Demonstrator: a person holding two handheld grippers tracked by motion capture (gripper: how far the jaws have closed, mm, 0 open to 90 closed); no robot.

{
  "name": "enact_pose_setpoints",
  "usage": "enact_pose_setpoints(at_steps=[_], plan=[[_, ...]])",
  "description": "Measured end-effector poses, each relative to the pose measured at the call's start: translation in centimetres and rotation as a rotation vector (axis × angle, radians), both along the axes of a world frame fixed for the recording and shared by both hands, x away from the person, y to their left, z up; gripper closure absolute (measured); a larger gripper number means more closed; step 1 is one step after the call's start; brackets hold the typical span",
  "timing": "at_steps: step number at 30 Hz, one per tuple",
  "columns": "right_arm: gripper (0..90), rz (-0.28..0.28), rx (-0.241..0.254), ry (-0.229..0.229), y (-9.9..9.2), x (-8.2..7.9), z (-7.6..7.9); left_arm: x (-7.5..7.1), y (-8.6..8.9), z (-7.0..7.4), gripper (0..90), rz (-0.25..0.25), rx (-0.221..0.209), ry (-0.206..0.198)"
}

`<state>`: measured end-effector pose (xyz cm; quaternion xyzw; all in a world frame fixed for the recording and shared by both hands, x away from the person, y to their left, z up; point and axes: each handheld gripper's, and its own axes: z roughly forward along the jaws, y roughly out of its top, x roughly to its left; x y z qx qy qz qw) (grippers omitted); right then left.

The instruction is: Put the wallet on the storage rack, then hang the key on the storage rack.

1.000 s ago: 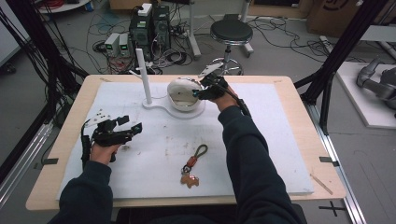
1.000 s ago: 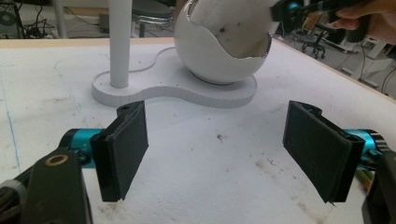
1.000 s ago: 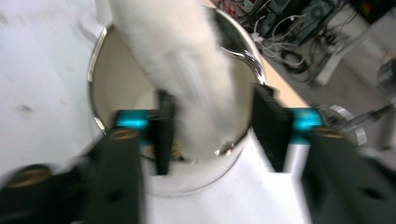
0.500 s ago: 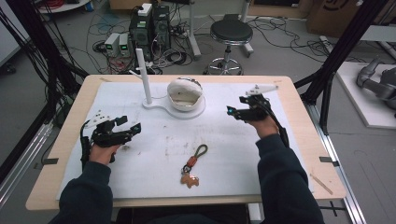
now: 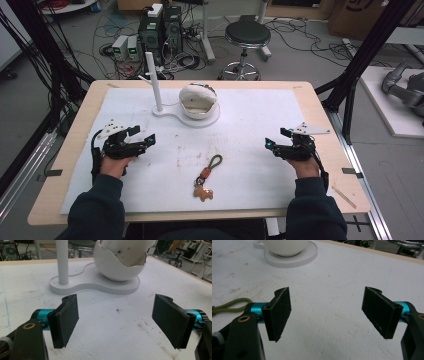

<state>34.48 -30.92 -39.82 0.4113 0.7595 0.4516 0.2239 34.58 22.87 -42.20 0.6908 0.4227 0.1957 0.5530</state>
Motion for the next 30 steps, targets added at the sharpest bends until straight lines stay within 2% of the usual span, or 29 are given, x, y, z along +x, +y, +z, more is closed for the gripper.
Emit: enact_pose_setpoints(at_steps=[9, 13, 18, 21, 24, 25, 27, 28, 30], plan=[[23.9, -0.001, -0.017, 0.005, 0.0, -0.4, -0.3, 0.1, -0.2, 0.1, 21.3, -0.006, -0.009, 0.000], [23.9, 0.000, -0.022, 0.011, 0.1, -0.3, -0.4, 0.1, -0.7, 0.2, 21.4, -0.024, -0.003, 0.021], [25.0, -0.014, -0.022, 0.017, 0.0, -0.4, -0.7, -0.1, -2.0, 0.3, 24.0, -0.056, -0.006, 0.043], [25.3, -0.028, -0.022, 0.014, -0.3, -0.6, -0.8, -0.1, -3.1, 0.4, 25.5, -0.093, -0.022, 0.046], [25.7, -0.033, -0.026, 0.017, -0.5, -0.7, -1.0, -0.2, -4.3, 0.4, 25.5, -0.127, -0.004, 0.057], [25.9, -0.033, -0.027, 0.024, -0.5, -0.7, -1.0, -0.3, -4.8, 0.3, 27.3, -0.139, 0.004, 0.061], [26.2, -0.033, -0.036, 0.019, -0.5, -0.6, -1.1, -0.5, -5.9, 0.2, 43.1, -0.171, 0.030, 0.080], [26.3, -0.033, -0.037, 0.019, -0.5, -0.6, -1.1, -0.6, -6.8, 0.1, 48.4, -0.179, 0.049, 0.102], [26.3, -0.028, -0.054, 0.020, -0.4, -0.5, -1.2, -0.9, -8.4, -0.3, 51.3, -0.213, 0.070, 0.130]])
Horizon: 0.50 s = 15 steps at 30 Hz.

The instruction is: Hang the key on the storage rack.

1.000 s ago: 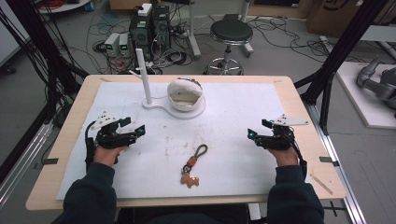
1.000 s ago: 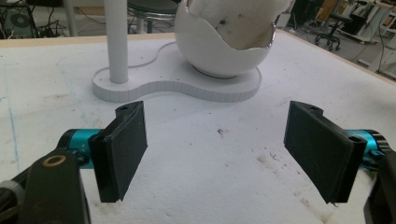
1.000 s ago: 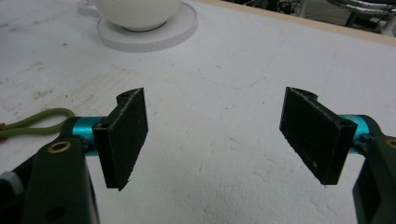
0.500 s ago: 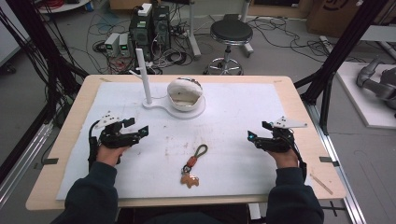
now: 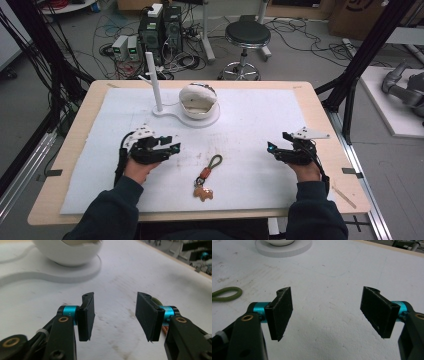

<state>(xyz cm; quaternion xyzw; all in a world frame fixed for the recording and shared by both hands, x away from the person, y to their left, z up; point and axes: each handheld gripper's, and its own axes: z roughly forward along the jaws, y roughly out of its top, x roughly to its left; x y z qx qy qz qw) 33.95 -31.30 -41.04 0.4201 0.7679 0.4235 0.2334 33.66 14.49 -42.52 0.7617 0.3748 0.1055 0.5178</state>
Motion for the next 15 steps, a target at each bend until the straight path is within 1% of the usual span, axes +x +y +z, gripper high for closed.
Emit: enact_pose_setpoints(at_steps=[1, 2, 3, 6, 7, 8, 10, 11, 13, 15], plan=[[26.4, 0.005, -0.008, -0.001, 0.0, 0.0, -0.1, -0.2, -0.9, -0.2, 52.6, -0.020, 0.020, 0.011], [26.4, 0.007, -0.011, 0.004, 0.1, -0.1, -0.1, -0.3, -1.5, -0.4, 52.6, -0.031, 0.030, 0.019], [26.4, 0.009, -0.011, 0.000, 0.1, -0.1, -0.1, -0.6, -2.6, -0.6, 52.5, -0.059, 0.046, 0.030], [26.5, 0.015, -0.016, -0.005, 0.0, -0.2, -0.2, -1.2, -4.7, -1.3, 51.1, -0.103, 0.085, 0.040], [26.5, 0.016, -0.017, -0.005, -0.1, -0.2, -0.2, -1.5, -5.4, -1.7, 51.0, -0.130, 0.105, 0.045], [26.6, 0.015, -0.016, -0.004, -0.2, -0.2, -0.2, -1.7, -5.9, -2.0, 50.7, -0.142, 0.118, 0.049], [26.5, 0.014, -0.014, -0.004, -0.4, -0.1, -0.2, -2.0, -6.6, -2.4, 49.5, -0.160, 0.137, 0.055], [26.6, 0.013, -0.009, -0.002, -0.4, -0.1, -0.2, -2.1, -6.8, -2.4, 49.2, -0.159, 0.152, 0.046], [26.6, 0.027, -0.008, -0.007, -0.3, -0.1, -0.3, -2.4, -6.9, -2.2, 48.1, -0.148, 0.140, 0.052], [26.6, 0.031, -0.011, -0.005, -0.2, 0.0, -0.3, -2.5, -7.0, -2.3, 48.1, -0.151, 0.141, 0.060]])
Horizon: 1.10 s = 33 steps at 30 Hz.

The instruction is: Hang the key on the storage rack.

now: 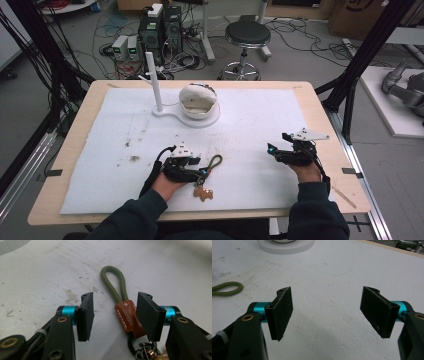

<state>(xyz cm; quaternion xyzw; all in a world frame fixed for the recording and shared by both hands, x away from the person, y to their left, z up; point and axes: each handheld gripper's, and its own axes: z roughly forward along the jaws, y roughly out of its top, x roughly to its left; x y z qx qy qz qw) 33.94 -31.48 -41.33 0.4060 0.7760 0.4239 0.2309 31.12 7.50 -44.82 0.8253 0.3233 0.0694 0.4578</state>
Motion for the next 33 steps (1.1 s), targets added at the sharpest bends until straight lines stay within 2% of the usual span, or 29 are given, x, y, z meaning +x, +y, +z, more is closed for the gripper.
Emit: enact_pose_setpoints(at_steps=[2, 5, 9, 10, 12, 13, 19, 22, 24, 27, 28, 30, 31, 33], plan=[[26.6, 0.004, -0.007, 0.000, 0.1, 0.1, -0.1, -0.1, -0.2, -0.2, 48.1, -0.011, 0.009, 0.013], [26.6, 0.011, -0.016, 0.002, 0.3, 0.2, -0.1, -0.3, -0.8, -0.2, 48.5, -0.032, 0.047, 0.011], [26.6, 0.032, -0.006, -0.003, 0.5, 0.1, -0.1, -1.3, -2.0, -0.2, 47.5, -0.044, 0.160, -0.085], [26.6, 0.037, -0.004, -0.010, 0.5, 0.1, -0.1, -1.5, -2.2, -0.2, 47.6, -0.044, 0.172, -0.095], [26.6, 0.044, 0.001, -0.011, 0.6, 0.0, 0.0, -1.5, -2.1, -0.2, 52.2, -0.043, 0.166, -0.084], [26.6, 0.043, 0.004, -0.006, 0.5, 0.0, 0.0, -1.4, -2.0, -0.2, 62.6, -0.035, 0.162, -0.087], [26.6, 0.041, 0.007, -0.013, 0.4, 0.0, 0.0, -1.1, -1.5, -0.1, 70.7, -0.042, 0.153, -0.081], [26.6, 0.038, 0.011, -0.011, 0.3, -0.1, 0.1, -0.6, -0.9, 0.1, 71.6, -0.035, 0.166, -0.087], [26.6, 0.037, 0.012, -0.013, 0.3, -0.1, 0.1, -0.1, -0.1, 0.3, 71.7, -0.010, 0.162, -0.094], [26.6, 0.040, 0.014, -0.013, 0.3, -0.1, 0.1, 0.5, 0.9, 0.4, 71.4, 0.026, 0.179, -0.106], [26.6, 0.039, 0.013, -0.013, 0.3, 0.0, 0.1, 0.7, 1.3, 0.4, 70.2, 0.058, 0.177, -0.105], [26.6, 0.039, 0.012, -0.010, 0.3, 0.0, 0.1, 0.9, 1.4, -0.1, 62.6, 0.060, 0.181, -0.084], [26.6, 0.039, 0.014, -0.009, 0.3, 0.0, 0.1, 0.8, 1.4, -0.2, 57.7, 0.061, 0.179, -0.096], [26.6, 0.037, 0.015, -0.009, 0.3, 0.0, 0.1, 0.6, 1.2, -0.2, 57.0, 0.059, 0.196, -0.111]])
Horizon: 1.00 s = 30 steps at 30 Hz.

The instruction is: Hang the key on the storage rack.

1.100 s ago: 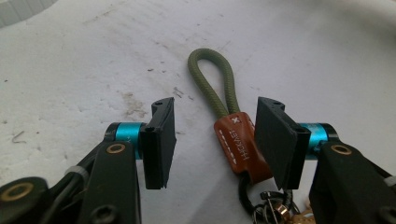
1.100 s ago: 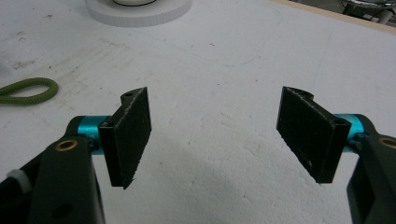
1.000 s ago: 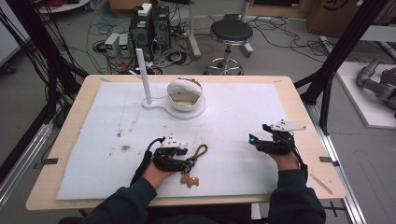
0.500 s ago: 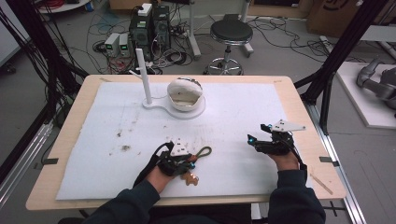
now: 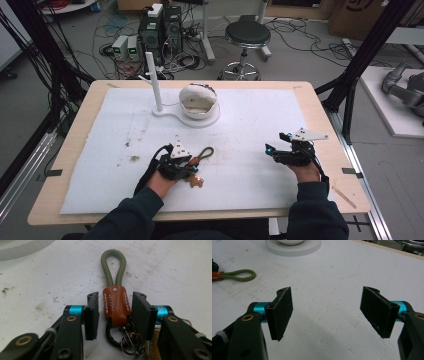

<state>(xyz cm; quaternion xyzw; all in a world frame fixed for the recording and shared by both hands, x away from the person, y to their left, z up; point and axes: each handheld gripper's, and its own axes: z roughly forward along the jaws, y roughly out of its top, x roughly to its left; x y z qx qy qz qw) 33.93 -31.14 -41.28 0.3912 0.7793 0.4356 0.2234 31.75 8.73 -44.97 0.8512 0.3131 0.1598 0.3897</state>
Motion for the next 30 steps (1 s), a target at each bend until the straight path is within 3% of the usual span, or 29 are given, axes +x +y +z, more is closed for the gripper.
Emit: enact_pose_setpoints(at_steps=[2, 4, 7, 12, 15, 20, 25, 30], plan=[[26.6, 0.001, -0.001, -0.001, 0.0, 0.0, 0.0, -0.2, -0.1, 0.0, 66.6, -0.022, 0.001, -0.009], [26.6, 0.002, -0.001, -0.003, 0.1, 0.1, 0.0, -0.1, -0.1, 0.0, 70.4, -0.022, -0.009, -0.001], [26.6, 0.001, 0.007, -0.003, 0.1, 0.0, 0.0, 0.2, 0.5, 0.1, 72.3, 0.015, -0.054, 0.030], [26.6, -0.006, 0.025, -0.008, -0.2, -0.2, 0.2, 1.0, 3.3, 1.7, 72.5, 0.088, -0.229, 0.020], [26.6, -0.007, 0.026, -0.004, -0.3, -0.1, 0.1, 1.2, 5.4, 3.1, 72.6, 0.129, -0.311, -0.025], [26.6, -0.006, 0.023, -0.004, -0.1, -0.1, 0.0, 0.9, 9.1, 5.7, 72.5, 0.173, -0.420, -0.151], [26.6, -0.011, 0.029, -0.007, -0.2, 0.0, 0.1, 1.1, 12.6, 7.9, 72.5, 0.259, -0.485, -0.242], [26.6, -0.015, 0.040, -0.003, -0.1, -0.1, 0.2, 2.3, 14.8, 10.6, 72.5, 0.325, -0.501, -0.318]])
